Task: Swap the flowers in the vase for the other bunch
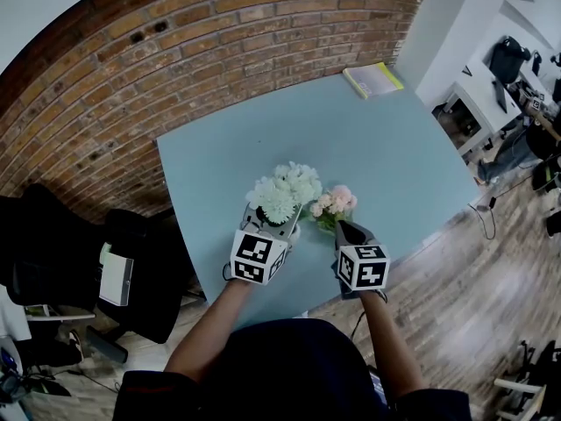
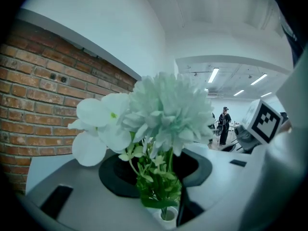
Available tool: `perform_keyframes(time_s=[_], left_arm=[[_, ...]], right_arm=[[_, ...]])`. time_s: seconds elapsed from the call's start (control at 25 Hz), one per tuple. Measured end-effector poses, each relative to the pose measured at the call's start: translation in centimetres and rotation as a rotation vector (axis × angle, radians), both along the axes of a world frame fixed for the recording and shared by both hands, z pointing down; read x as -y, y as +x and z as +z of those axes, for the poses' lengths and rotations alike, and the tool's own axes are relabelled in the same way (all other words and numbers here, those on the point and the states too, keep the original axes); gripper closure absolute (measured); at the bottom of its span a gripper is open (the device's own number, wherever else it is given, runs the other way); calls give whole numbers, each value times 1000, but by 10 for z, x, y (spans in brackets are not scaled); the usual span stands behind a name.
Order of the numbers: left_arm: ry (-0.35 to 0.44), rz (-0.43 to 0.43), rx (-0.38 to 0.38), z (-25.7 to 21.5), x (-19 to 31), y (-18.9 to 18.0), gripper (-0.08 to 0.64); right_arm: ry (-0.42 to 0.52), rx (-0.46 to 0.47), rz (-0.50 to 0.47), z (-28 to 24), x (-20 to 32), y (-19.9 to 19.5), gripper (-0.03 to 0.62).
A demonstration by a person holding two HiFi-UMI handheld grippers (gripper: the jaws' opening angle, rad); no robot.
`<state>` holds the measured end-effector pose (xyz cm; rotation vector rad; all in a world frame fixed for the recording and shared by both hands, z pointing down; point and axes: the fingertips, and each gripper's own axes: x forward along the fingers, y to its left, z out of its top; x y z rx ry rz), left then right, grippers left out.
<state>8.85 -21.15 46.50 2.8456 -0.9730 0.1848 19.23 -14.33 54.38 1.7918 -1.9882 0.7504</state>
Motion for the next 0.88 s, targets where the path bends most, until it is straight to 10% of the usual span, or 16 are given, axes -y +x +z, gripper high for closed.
perform_keyframes(time_s=[0.88], left_arm=[[-123, 29, 112, 58, -9, 4, 353]], right_arm=[[-12, 2, -13, 4, -2, -3, 580]])
